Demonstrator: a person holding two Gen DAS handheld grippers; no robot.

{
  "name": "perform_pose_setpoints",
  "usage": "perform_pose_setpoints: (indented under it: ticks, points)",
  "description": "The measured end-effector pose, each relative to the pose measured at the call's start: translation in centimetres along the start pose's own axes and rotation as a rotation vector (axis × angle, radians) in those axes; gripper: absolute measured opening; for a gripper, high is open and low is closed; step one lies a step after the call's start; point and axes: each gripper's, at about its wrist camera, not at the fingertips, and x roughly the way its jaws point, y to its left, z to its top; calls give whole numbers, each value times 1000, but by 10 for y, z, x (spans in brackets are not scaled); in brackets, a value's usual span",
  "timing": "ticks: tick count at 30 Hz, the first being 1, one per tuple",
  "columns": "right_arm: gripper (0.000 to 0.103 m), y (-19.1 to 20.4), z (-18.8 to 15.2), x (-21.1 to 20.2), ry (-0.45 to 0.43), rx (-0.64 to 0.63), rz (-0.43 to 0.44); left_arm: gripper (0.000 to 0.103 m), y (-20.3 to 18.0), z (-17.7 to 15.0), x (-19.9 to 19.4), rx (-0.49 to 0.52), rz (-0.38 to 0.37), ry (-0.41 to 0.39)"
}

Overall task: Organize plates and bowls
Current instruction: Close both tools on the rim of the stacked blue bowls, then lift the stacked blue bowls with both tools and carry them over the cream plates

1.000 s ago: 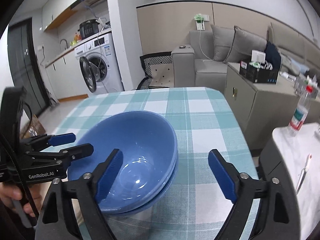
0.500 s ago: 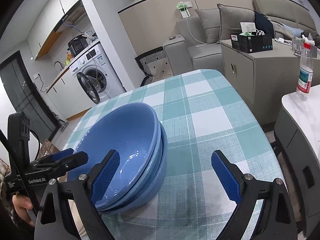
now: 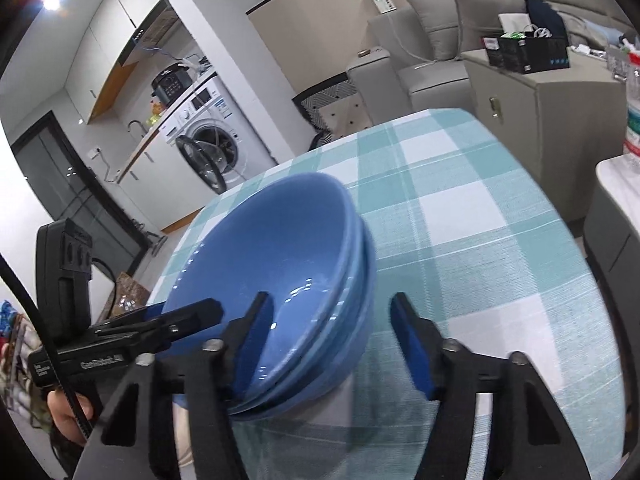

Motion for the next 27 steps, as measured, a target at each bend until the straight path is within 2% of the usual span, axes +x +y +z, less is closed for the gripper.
perform_pose_setpoints:
  ticks: [5, 11, 27]
  points:
    - [50, 7, -1, -2, -4, -16, -13, 48, -8, -2, 1, 29, -25, 19]
    - [49, 10, -1, -3, -10, -25, -25, 47, -23, -4, 0, 98, 39, 13]
    - [49, 12, 1, -12, -31, -28, -23, 47, -27, -1, -14, 105, 68, -27]
